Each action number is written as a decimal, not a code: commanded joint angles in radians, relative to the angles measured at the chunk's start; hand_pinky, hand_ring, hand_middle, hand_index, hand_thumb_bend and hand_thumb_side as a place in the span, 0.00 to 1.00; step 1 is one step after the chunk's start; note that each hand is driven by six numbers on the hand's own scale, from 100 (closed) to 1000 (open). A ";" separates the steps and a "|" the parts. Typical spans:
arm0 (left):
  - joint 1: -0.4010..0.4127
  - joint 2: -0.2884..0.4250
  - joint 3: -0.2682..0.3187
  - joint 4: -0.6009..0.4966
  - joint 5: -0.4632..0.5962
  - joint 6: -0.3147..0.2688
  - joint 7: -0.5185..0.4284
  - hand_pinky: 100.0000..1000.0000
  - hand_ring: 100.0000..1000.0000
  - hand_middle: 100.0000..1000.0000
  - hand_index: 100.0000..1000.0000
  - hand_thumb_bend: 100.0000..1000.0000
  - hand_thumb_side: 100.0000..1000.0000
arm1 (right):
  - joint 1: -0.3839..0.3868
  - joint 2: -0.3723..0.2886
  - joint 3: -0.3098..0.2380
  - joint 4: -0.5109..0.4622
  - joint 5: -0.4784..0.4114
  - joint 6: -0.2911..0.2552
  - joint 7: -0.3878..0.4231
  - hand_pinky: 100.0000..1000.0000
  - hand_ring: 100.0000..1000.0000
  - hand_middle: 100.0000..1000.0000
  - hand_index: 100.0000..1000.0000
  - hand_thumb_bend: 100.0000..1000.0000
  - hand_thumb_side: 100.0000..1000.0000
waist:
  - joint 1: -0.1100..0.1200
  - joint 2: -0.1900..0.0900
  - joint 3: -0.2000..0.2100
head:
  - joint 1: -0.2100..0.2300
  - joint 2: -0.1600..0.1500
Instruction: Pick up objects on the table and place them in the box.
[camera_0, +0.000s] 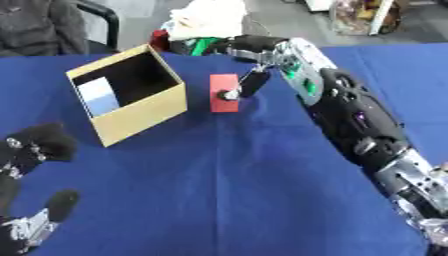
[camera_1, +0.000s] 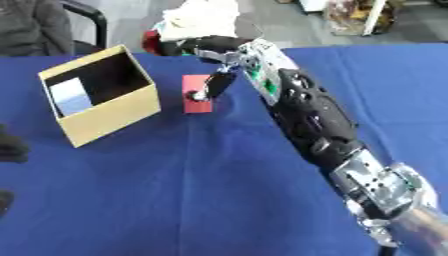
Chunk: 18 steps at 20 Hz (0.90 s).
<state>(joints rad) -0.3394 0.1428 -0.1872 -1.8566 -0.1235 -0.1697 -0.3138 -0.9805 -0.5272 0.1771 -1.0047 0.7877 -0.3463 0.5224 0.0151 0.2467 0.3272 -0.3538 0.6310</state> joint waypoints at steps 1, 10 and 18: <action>-0.006 0.018 0.007 -0.013 -0.004 -0.003 0.000 0.66 0.68 0.63 0.85 0.45 0.40 | -0.016 -0.033 -0.023 0.014 -0.006 0.015 -0.002 0.90 0.98 0.93 1.00 0.27 0.28 | 0.004 -0.019 0.003 | 0.000 -0.004; -0.006 0.018 0.007 -0.013 -0.001 -0.003 0.000 0.66 0.68 0.63 0.85 0.45 0.40 | -0.009 -0.036 -0.051 0.116 0.018 0.050 -0.085 0.89 0.97 0.91 1.00 0.25 0.28 | 0.013 -0.007 0.011 | -0.009 -0.005; -0.005 0.016 0.007 -0.013 0.000 -0.003 -0.001 0.66 0.68 0.63 0.85 0.45 0.40 | -0.009 -0.024 -0.041 0.125 0.009 0.027 -0.087 0.88 0.95 0.74 0.96 0.22 0.26 | 0.018 -0.005 0.008 | -0.012 -0.003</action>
<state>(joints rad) -0.3383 0.1428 -0.1872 -1.8566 -0.1234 -0.1704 -0.3145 -0.9751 -0.5336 0.1366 -0.8700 0.7994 -0.3133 0.4359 0.0308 0.2574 0.3346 -0.3637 0.6312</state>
